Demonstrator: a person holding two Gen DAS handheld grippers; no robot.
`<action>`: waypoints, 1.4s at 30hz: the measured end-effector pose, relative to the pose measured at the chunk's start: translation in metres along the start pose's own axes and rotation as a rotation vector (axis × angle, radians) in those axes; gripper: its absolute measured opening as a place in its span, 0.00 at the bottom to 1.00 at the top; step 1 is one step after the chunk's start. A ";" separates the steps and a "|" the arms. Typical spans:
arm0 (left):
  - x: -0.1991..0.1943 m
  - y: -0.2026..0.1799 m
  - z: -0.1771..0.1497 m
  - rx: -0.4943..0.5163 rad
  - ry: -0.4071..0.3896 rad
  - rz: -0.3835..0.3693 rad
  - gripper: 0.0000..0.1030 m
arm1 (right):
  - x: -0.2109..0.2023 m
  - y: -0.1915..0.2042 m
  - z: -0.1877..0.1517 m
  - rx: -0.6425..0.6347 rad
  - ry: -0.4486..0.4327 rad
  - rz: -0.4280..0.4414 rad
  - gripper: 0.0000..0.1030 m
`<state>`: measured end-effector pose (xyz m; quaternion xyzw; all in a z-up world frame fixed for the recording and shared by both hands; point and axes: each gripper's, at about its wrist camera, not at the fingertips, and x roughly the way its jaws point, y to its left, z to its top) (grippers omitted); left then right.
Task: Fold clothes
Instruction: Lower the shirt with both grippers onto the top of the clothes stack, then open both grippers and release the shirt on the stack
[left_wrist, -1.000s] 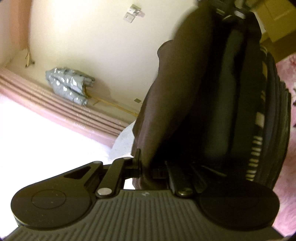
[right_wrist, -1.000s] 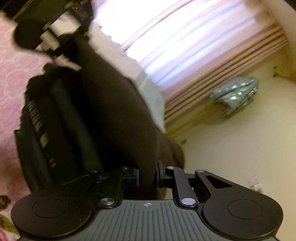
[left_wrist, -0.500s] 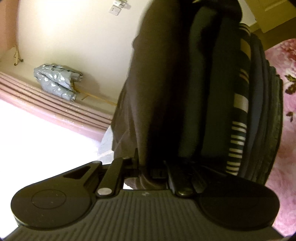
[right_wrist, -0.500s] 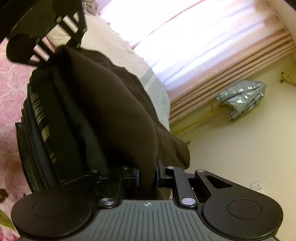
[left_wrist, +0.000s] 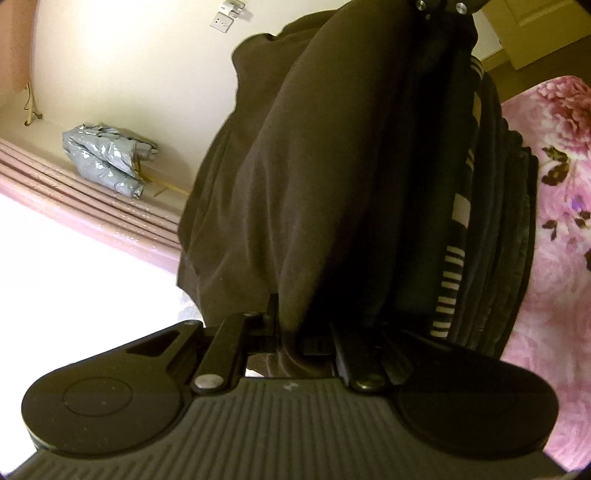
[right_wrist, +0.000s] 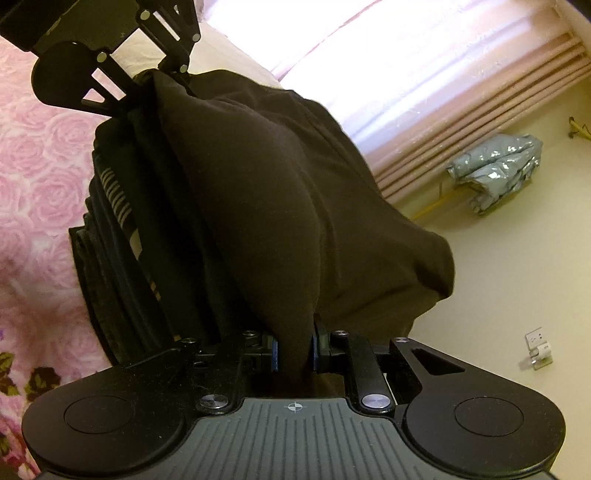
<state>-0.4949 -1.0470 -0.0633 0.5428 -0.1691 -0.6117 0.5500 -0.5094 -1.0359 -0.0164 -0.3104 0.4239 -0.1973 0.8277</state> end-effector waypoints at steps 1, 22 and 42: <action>-0.001 0.001 0.000 -0.003 0.005 0.000 0.05 | 0.003 -0.007 0.003 0.000 -0.002 -0.002 0.14; -0.050 0.036 -0.015 -0.181 0.009 0.027 0.43 | -0.019 -0.020 -0.012 0.037 0.022 -0.101 0.52; -0.102 0.015 -0.023 -0.442 0.134 -0.062 0.61 | -0.044 0.027 -0.046 0.236 0.041 0.095 0.52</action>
